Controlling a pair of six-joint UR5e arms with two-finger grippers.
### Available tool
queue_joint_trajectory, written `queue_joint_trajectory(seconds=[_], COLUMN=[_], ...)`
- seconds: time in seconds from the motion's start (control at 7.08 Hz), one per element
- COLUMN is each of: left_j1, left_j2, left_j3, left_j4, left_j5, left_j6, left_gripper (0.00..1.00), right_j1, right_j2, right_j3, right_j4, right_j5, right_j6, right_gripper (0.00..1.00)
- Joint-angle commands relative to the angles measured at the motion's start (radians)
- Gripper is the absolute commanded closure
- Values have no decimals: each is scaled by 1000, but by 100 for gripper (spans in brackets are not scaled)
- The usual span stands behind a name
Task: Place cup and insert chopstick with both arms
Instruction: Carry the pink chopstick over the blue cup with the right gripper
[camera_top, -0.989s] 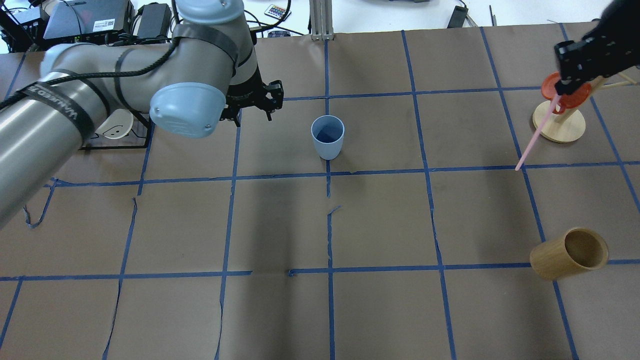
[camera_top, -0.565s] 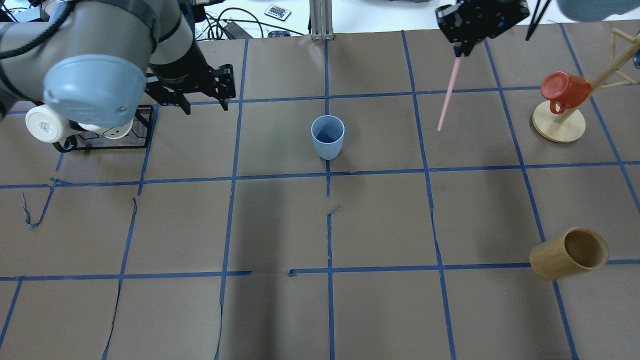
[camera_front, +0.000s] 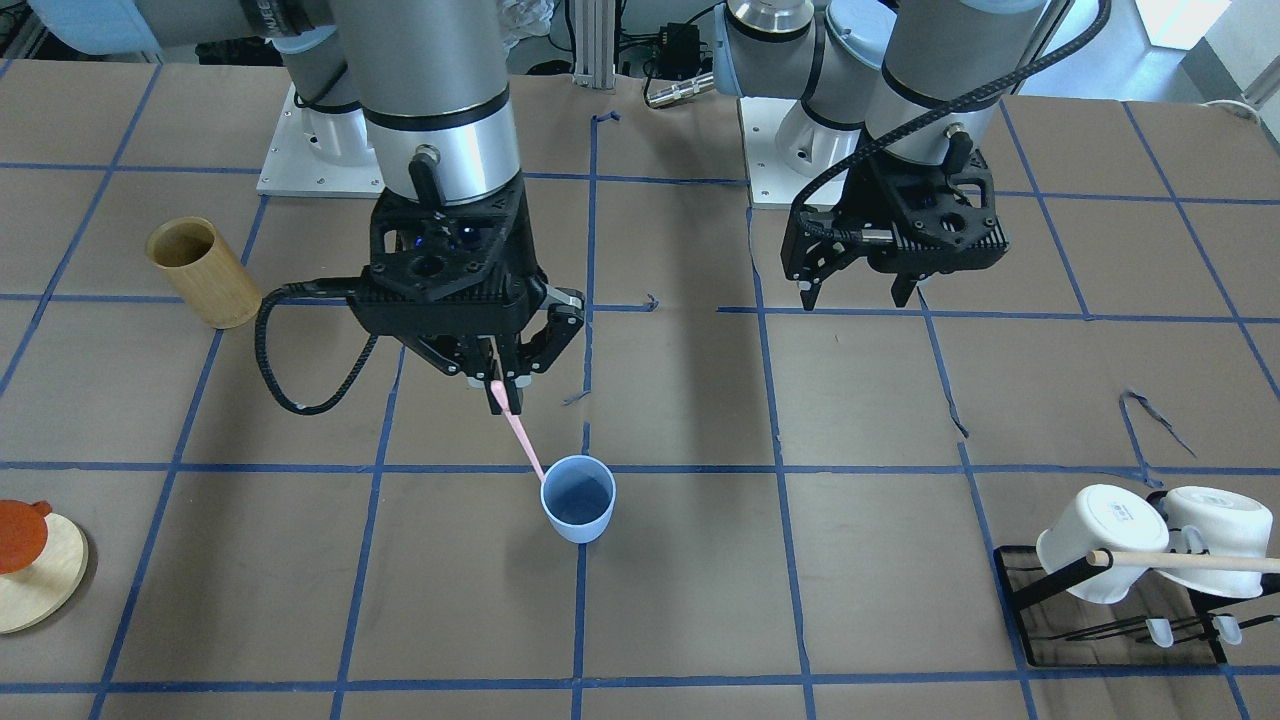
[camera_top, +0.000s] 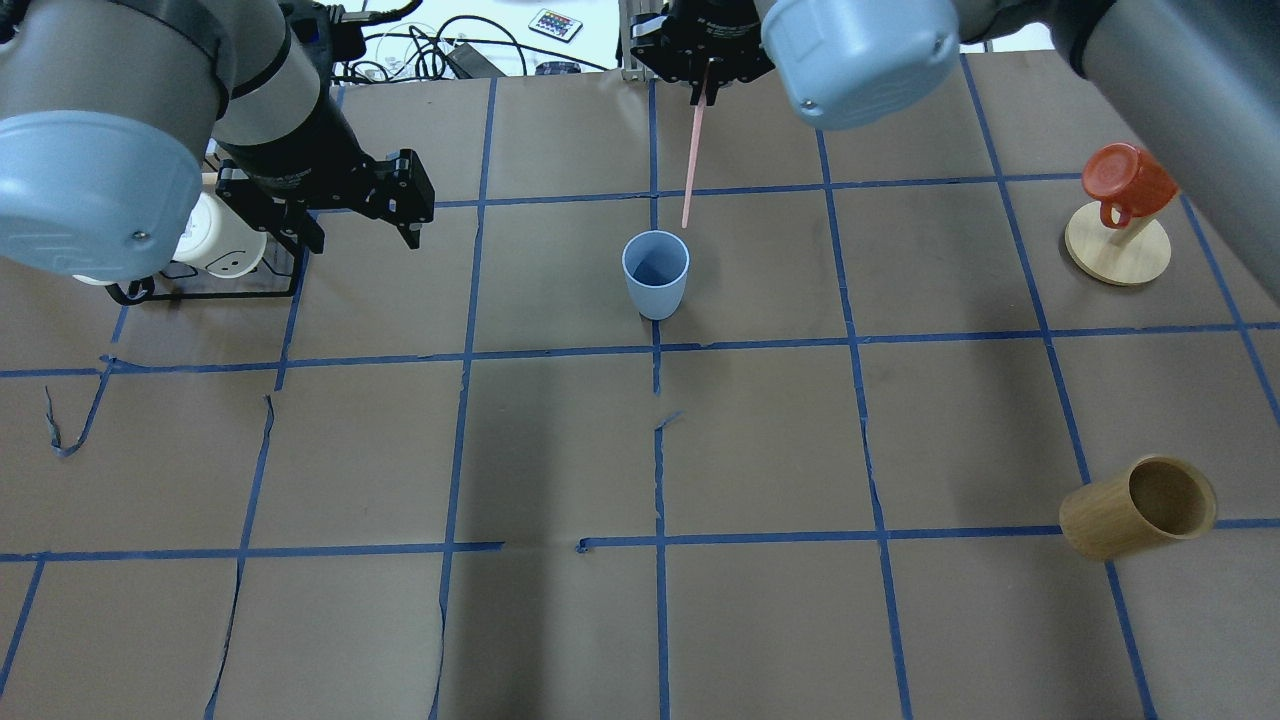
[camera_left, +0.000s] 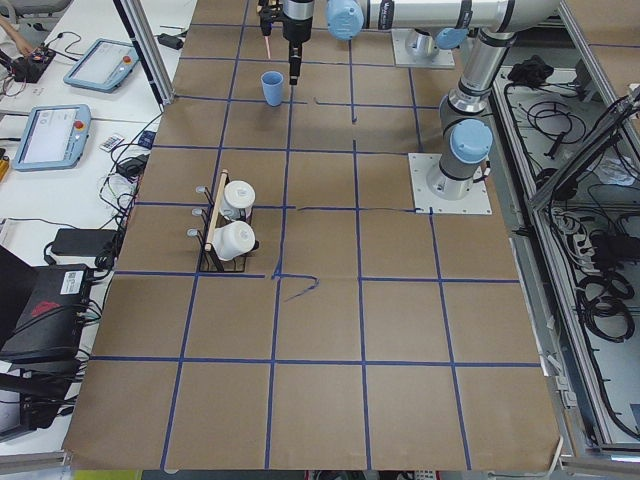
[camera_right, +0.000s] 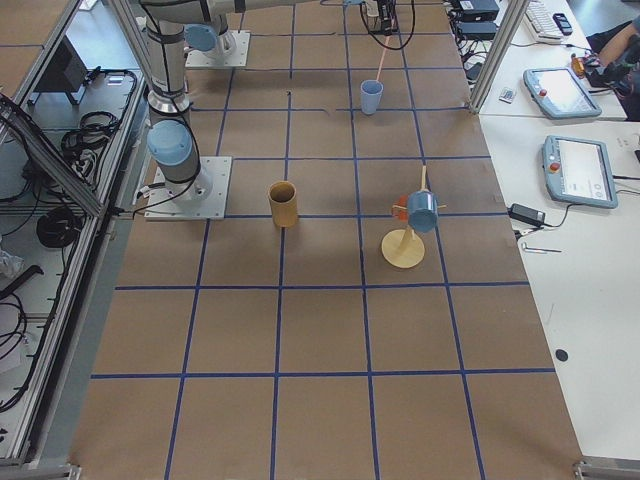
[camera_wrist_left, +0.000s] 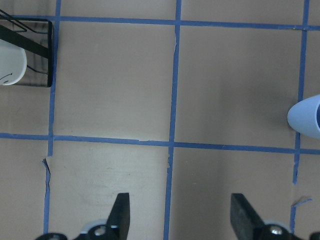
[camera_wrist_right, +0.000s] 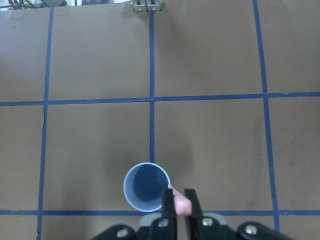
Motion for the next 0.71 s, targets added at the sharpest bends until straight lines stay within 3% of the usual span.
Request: queue_joint_trajectory(seconds=[0.0, 0.28, 0.57], left_j1=[18, 17, 23], left_j2=[10, 9, 9], left_j3=[35, 52, 56], left_j4=[-43, -87, -103], left_j5=[2, -38, -49], left_j6=[10, 8, 7], left_gripper=[0, 0, 0], right_j1=[31, 31, 31], right_j2=[9, 5, 2], right_j3=[25, 151, 177], right_j4=[-32, -216, -204], right_j5=[-8, -18, -19], right_j6=[36, 41, 41], right_gripper=[100, 100, 100])
